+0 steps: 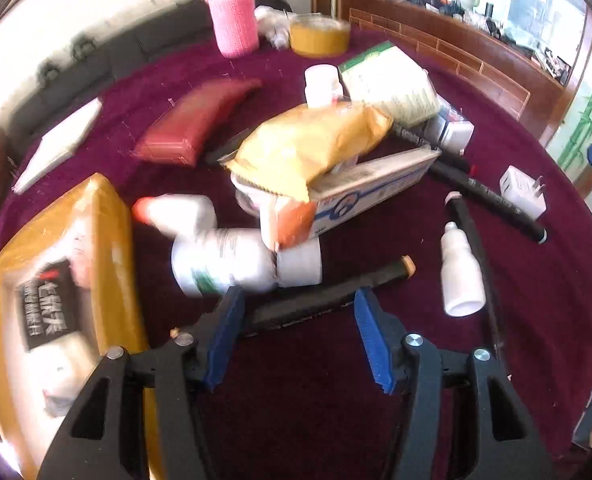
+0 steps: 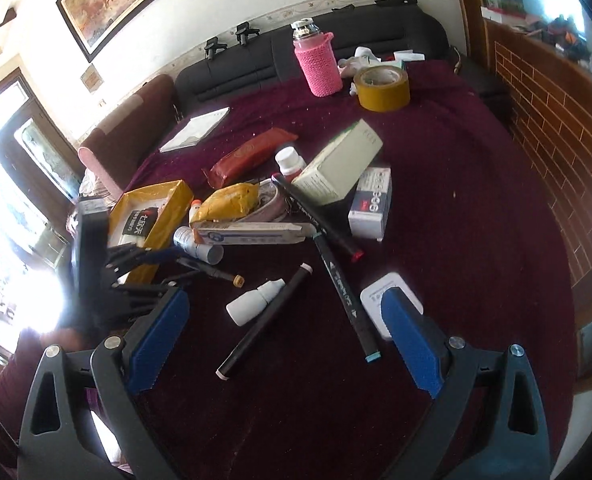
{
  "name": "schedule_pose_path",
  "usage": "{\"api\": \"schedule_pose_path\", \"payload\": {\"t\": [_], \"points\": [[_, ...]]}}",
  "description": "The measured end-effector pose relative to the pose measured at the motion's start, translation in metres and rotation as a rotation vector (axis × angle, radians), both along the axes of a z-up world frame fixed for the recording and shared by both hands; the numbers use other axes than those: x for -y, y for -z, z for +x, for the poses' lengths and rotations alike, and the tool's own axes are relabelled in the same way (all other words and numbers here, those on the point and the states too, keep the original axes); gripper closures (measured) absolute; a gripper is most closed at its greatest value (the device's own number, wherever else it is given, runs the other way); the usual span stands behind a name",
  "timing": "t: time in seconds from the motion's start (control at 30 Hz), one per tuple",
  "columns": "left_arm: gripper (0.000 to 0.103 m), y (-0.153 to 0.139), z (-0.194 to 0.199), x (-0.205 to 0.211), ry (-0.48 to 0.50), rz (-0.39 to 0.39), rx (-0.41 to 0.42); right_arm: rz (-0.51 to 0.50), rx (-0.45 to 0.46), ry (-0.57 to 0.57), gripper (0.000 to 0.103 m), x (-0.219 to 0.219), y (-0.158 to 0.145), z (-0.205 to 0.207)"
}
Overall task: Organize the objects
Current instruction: 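Grasp a black marker with the left tool while the right grasps another black marker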
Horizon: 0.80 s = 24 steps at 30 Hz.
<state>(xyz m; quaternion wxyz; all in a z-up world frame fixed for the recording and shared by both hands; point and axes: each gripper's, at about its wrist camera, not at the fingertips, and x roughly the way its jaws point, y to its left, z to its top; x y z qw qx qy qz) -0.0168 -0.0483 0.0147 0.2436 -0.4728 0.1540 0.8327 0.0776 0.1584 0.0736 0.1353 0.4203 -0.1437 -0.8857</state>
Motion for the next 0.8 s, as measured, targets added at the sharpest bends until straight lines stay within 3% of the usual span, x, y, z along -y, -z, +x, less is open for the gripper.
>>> {"api": "schedule_pose_path", "payload": {"t": [0.03, 0.1, 0.17, 0.27, 0.33, 0.43, 0.6, 0.67, 0.7, 0.8], "points": [[0.041, 0.001, -0.001, -0.004, 0.034, 0.018, 0.044, -0.01, 0.002, -0.002, 0.006, 0.0, 0.002, 0.001], [0.04, 0.014, 0.003, -0.019, 0.095, -0.005, 0.142, -0.029, 0.013, -0.005, 0.006, 0.0, 0.007, 0.0], [0.038, 0.013, 0.022, -0.032, 0.167, -0.055, 0.094, -0.045, 0.023, -0.011, 0.006, 0.0, 0.014, -0.001], [0.038, 0.009, 0.05, -0.042, 0.245, -0.028, 0.149, -0.055, 0.036, -0.014, 0.006, 0.001, 0.022, -0.002], [0.045, 0.007, 0.071, -0.049, 0.29, -0.05, 0.151, -0.058, 0.047, -0.015, 0.006, 0.002, 0.029, -0.002], [0.049, 0.004, 0.087, -0.059, 0.286, -0.091, 0.121, -0.054, 0.063, -0.006, 0.006, 0.005, 0.04, -0.002], [0.05, 0.004, 0.09, -0.06, 0.16, -0.011, 0.036, -0.052, 0.082, 0.008, 0.006, 0.011, 0.051, 0.0], [0.081, 0.0, 0.1, -0.052, 0.12, 0.017, -0.003, -0.007, 0.084, 0.01, 0.006, 0.018, 0.053, 0.002], [0.092, -0.002, 0.104, -0.047, 0.099, 0.028, 0.002, 0.02, 0.083, 0.011, 0.006, 0.021, 0.053, 0.003], [0.092, -0.007, 0.119, -0.018, 0.021, 0.121, 0.018, 0.102, 0.084, -0.001, 0.006, 0.036, 0.057, 0.004]]}}
